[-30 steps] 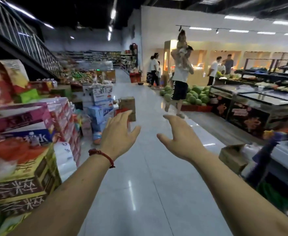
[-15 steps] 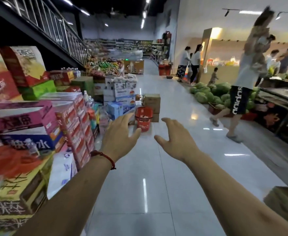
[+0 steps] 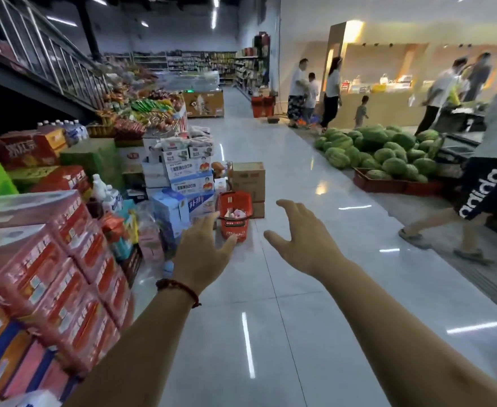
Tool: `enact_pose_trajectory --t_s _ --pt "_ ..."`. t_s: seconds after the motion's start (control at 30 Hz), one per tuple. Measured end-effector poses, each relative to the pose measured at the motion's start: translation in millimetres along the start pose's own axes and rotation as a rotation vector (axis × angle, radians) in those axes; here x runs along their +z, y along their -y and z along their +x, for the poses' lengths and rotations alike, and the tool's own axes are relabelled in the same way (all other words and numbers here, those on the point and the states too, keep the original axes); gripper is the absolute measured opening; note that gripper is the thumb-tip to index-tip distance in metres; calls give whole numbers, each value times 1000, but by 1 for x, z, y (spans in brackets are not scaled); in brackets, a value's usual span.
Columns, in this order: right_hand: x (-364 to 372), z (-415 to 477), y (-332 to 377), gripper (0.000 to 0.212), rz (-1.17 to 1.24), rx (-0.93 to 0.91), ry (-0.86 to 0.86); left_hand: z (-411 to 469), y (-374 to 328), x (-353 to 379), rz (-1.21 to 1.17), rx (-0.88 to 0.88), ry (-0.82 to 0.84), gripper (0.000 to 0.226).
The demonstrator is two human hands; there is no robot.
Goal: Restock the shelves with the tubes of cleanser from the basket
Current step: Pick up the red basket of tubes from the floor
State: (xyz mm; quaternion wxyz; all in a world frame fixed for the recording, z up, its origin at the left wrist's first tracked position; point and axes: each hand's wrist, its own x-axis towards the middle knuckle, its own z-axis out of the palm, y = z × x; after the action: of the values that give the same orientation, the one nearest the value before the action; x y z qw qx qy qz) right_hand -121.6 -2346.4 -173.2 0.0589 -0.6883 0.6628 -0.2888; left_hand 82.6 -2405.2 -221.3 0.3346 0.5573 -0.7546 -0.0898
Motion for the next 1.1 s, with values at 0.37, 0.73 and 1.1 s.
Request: enact_pose_trajectory --t_s 0.37,0.73,1.1 --pt "97 331 -163 60 48 -49 109 277 70 177 3 -167 -10 60" --pt "207 625 -292 48 97 -85 245 538 126 331 26 -292 17 67" --pt "327 905 -425 60 142 -15 383 800 186 478 -55 -440 80 48"
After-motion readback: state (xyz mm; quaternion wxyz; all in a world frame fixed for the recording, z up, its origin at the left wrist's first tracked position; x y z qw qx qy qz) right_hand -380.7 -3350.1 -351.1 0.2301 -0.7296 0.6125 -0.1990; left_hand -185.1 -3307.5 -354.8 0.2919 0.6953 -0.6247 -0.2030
